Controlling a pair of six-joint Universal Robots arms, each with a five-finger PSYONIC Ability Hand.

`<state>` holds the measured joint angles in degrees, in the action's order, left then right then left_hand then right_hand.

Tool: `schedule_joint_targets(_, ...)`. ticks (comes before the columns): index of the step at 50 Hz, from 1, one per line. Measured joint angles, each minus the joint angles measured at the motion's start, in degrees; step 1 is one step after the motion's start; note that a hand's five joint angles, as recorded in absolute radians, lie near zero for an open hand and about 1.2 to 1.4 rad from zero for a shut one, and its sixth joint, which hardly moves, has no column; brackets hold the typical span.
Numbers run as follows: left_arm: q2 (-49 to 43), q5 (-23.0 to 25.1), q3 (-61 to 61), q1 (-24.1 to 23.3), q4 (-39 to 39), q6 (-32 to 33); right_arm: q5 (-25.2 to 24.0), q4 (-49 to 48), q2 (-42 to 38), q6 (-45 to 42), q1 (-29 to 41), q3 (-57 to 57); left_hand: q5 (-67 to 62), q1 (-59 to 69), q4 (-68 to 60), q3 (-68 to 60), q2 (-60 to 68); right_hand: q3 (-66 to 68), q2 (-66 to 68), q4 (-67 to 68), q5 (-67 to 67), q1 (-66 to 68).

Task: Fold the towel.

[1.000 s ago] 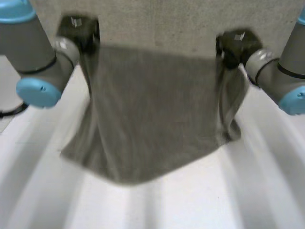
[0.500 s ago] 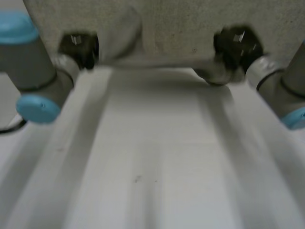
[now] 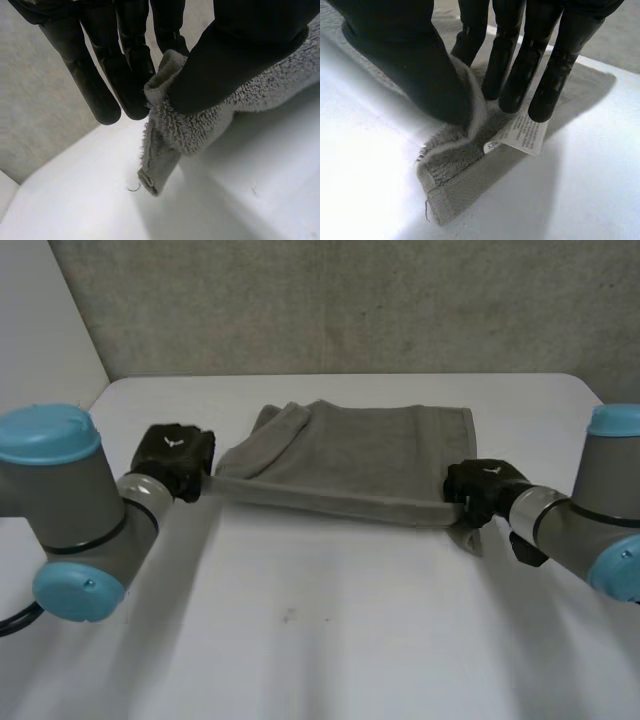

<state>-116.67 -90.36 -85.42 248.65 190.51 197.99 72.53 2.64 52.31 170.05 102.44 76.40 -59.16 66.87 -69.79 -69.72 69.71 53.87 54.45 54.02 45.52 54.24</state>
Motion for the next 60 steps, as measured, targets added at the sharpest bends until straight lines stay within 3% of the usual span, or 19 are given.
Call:
schedule_joint_targets(3,1.9,0.0,-0.3,0.0,-0.1,-0.2,0.0,-0.4,0.3,5.3,-1.4,0.8,0.0,0.0,0.0,0.0,0.0,-10.0,-10.2,-9.9,-10.4,-9.2)
schedule_joint_targets(8,3.6,-0.1,-0.5,-0.2,-0.2,-0.4,0.3,-0.7,0.5,11.4,-2.6,2.6,0.0,0.0,0.0,0.0,0.0,-15.8,-14.3,-16.0,-16.6,-14.4)
schedule_joint_targets(25,4.1,-0.1,-1.2,0.3,-0.2,-0.4,0.6,-1.6,2.3,21.1,-1.8,7.1,0.0,0.0,0.0,0.0,0.0,-23.2,-21.7,-23.0,-24.0,-21.0)
schedule_joint_targets(32,4.2,-0.1,-1.7,1.2,-0.2,-0.4,1.4,-4.2,2.2,21.5,-1.3,7.5,0.0,0.0,0.0,0.0,0.0,-23.2,-21.7,-23.0,-24.0,-21.0)
schedule_joint_targets(42,4.3,-0.1,-1.6,1.5,-0.2,-0.4,6.5,-9.7,0.1,19.6,0.5,7.9,0.0,0.0,0.0,0.0,0.0,-23.1,-21.7,-22.9,-23.9,-21.0)
schedule_joint_targets(54,4.3,0.0,-1.5,1.6,-0.2,-0.4,6.8,-9.9,-1.8,15.7,1.2,7.0,0.0,0.0,0.0,0.0,0.0,-23.0,-21.7,-22.9,-23.9,-21.0)
schedule_joint_targets(59,4.3,0.0,-1.4,1.6,-0.2,-0.5,7.0,-10.2,-2.5,15.0,1.4,6.0,0.0,0.0,0.0,0.0,0.0,-16.5,-18.2,-17.3,-19.9,-17.7)
schedule_joint_targets(60,4.3,0.0,-1.3,1.6,-0.2,-0.5,7.0,-10.4,-2.5,14.9,1.4,5.8,0.0,0.0,0.0,0.0,0.0,-10.4,-10.7,-10.8,-14.4,-10.6)
